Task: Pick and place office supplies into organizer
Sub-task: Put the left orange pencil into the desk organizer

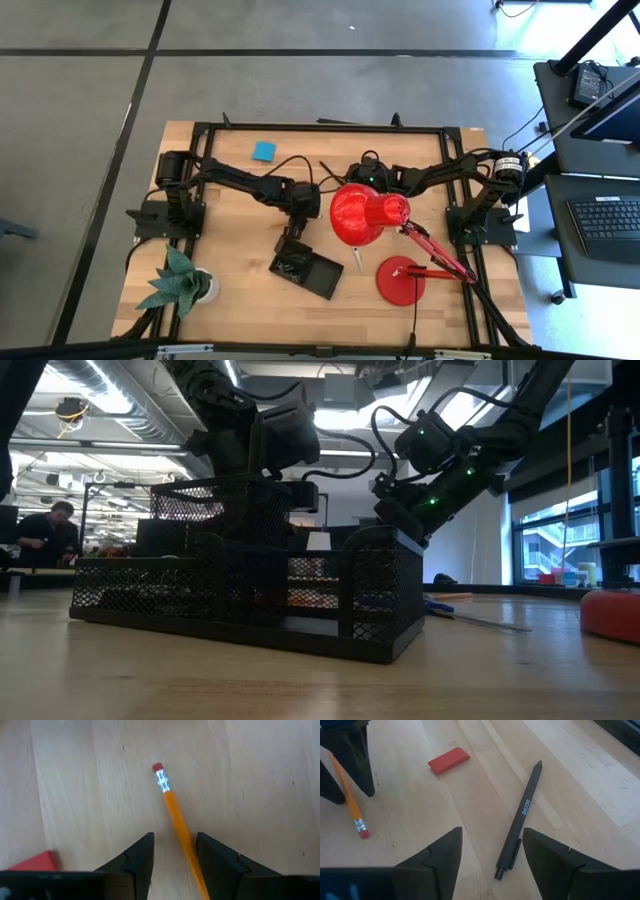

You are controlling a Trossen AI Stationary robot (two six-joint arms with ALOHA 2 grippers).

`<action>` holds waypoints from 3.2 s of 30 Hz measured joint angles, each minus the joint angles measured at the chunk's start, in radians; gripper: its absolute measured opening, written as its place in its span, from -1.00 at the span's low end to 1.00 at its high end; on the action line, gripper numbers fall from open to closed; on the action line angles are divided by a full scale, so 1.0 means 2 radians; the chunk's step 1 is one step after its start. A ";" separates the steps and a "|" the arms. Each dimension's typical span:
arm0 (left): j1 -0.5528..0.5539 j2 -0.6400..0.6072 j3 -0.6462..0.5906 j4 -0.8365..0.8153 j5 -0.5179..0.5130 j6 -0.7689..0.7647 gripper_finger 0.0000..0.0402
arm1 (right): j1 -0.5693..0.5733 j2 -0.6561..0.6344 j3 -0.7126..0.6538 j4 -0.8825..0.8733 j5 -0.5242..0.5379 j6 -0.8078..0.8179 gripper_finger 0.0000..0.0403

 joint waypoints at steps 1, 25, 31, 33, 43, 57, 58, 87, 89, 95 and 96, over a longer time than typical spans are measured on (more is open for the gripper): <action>0.000 -0.001 0.000 -0.006 -0.002 0.000 -0.30 | 0.000 0.000 0.000 0.000 0.000 0.000 0.05; 0.006 -0.001 -0.001 -0.068 -0.023 0.087 -0.91 | 0.000 0.000 0.000 0.002 -0.001 0.016 0.05; 0.019 0.000 -0.003 -0.035 -0.017 0.088 -0.95 | 0.000 0.000 0.000 0.033 -0.002 0.001 0.05; 0.024 0.000 -0.003 -0.028 -0.016 0.088 -0.95 | 0.000 0.000 0.000 0.049 -0.014 -0.011 0.05; 0.060 0.002 -0.003 0.005 -0.014 0.012 -0.96 | 0.001 0.018 -0.003 0.119 -0.072 -0.054 0.05; 0.077 0.002 -0.006 0.034 0.009 -0.008 -0.95 | 0.001 0.103 -0.060 0.336 -0.107 -0.064 0.05; 0.077 0.003 -0.006 0.040 0.016 -0.005 -0.95 | 0.001 0.107 -0.060 0.336 -0.107 -0.062 0.05; 0.085 0.004 -0.005 0.048 0.010 -0.068 -0.99 | 0.018 0.214 0.006 0.331 -0.132 -0.080 0.05; 0.085 0.003 -0.004 0.041 0.011 -0.066 -0.99 | 0.016 0.215 0.006 0.331 -0.133 -0.078 0.05; 0.084 0.002 -0.004 0.018 0.012 -0.070 -0.99 | 0.010 0.214 0.007 0.316 -0.138 -0.077 0.05; 0.084 0.002 -0.004 0.019 0.013 -0.068 -0.99 | 0.009 0.214 0.007 0.315 -0.140 -0.077 0.05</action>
